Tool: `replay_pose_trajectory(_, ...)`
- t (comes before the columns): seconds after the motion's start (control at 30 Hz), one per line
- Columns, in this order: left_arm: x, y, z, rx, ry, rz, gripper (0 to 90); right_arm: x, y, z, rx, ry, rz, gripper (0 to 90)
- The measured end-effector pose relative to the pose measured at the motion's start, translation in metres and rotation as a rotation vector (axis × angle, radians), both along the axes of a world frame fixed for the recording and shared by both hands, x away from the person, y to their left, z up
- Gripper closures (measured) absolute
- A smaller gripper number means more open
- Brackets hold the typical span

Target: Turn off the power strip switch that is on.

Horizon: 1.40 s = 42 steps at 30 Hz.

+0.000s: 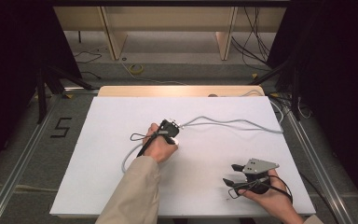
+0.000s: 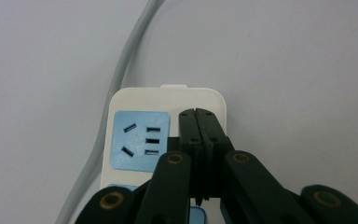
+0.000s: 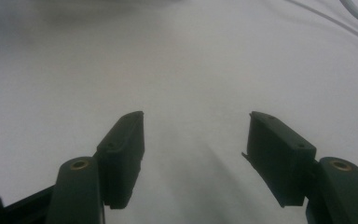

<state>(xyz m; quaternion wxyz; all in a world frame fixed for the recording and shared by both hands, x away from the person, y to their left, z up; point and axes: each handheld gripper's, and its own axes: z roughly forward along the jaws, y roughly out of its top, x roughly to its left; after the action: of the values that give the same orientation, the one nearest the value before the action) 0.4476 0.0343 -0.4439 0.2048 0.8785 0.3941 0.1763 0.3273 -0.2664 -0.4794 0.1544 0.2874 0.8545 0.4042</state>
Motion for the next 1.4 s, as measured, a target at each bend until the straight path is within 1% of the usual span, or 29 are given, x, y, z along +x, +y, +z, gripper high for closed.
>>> replay_pose_trajectory(0.07, -0.001, 0.001, 0.000, -0.014, -0.004, 0.006, 89.7, 0.000, 0.000, 0.000, 0.000, 0.000, -0.001, 37.5)
replay_pose_trajectory(0.1, -0.002, 0.002, 0.002, -0.024, -0.018, 0.009, 89.6, 0.000, 0.000, 0.000, 0.001, 0.000, -0.001, 37.5)
replay_pose_trajectory(0.17, -0.003, 0.006, 0.004, -0.045, -0.010, 0.005, 89.5, 0.000, 0.000, 0.000, 0.001, 0.001, -0.002, 37.5)
replay_pose_trajectory(0.23, -0.005, 0.011, 0.005, -0.056, -0.027, 0.012, 89.0, 0.000, 0.000, 0.000, -0.001, 0.002, 0.000, 37.5)
replay_pose_trajectory(0.27, -0.006, 0.014, 0.006, -0.064, -0.031, 0.016, 84.1, 0.000, 0.000, 0.000, 0.001, 0.000, -0.001, 37.5)
replay_pose_trajectory(0.37, -0.012, 0.023, 0.013, -0.104, -0.056, 0.033, 79.5, 0.000, 0.000, 0.000, 0.002, 0.000, -0.003, 37.5)
replay_pose_trajectory(0.5, -0.021, 0.036, 0.021, -0.142, -0.077, 0.033, 72.3, 0.000, 0.001, 0.000, 0.000, 0.002, -0.001, 37.5)
replay_pose_trajectory(0.57, -0.025, 0.042, 0.023, -0.153, -0.092, 0.041, 67.6, 0.000, 0.001, 0.000, -0.002, 0.001, -0.001, 37.5)
replay_pose_trajectory(0.67, -0.032, 0.053, 0.025, -0.167, -0.107, 0.052, 63.4, 0.000, 0.001, 0.000, -0.001, 0.002, -0.002, 37.5)
replay_pose_trajectory(0.73, -0.038, 0.061, 0.024, -0.186, -0.114, 0.047, 58.4, 0.000, 0.000, 0.000, -0.002, 0.000, -0.003, 37.5)
replay_pose_trajectory(0.83, -0.048, 0.076, 0.020, -0.217, -0.129, 0.016, 48.6, 0.000, 0.000, 0.000, 0.002, -0.001, -0.005, 37.5)
replay_pose_trajectory(0.9, -0.056, 0.087, 0.017, -0.226, -0.139, 0.009, 43.5, 0.000, -0.001, 0.000, 0.001, 0.001, -0.007, 37.5)
replay_pose_trajectory(0.97, -0.063, 0.098, 0.013, -0.242, -0.157, 0.007, 39.3, 0.000, 0.000, 0.000, -0.004, 0.004, -0.005, 37.5)
replay_pose_trajectory(1.0, -0.067, 0.103, 0.012, -0.242, -0.166, 0.000, 36.2, 0.000, 0.000, 0.000, -0.003, 0.005, -0.002, 37.5)
replay_pose_trajectory(1.1, -0.080, 0.115, 0.005, -0.266, -0.201, 0.012, 31.8, 0.000, 0.001, -0.001, -0.002, 0.003, -0.002, 37.5)
replay_pose_trajectory(1.23, -0.095, 0.129, -0.003, -0.284, -0.220, 0.038, 27.6, 0.001, 0.001, -0.001, -0.003, 0.005, -0.005, 37.5)
replay_pose_trajectory(1.37, -0.100, 0.141, -0.005, -0.316, -0.234, 0.075, 24.6, 0.000, 0.001, 0.000, 0.002, 0.003, -0.005, 37.4)
replay_pose_trajectory(1.4, -0.100, 0.143, -0.005, -0.317, -0.242, 0.084, 24.3, 0.000, 0.001, 0.000, 0.002, 0.001, -0.005, 37.4)
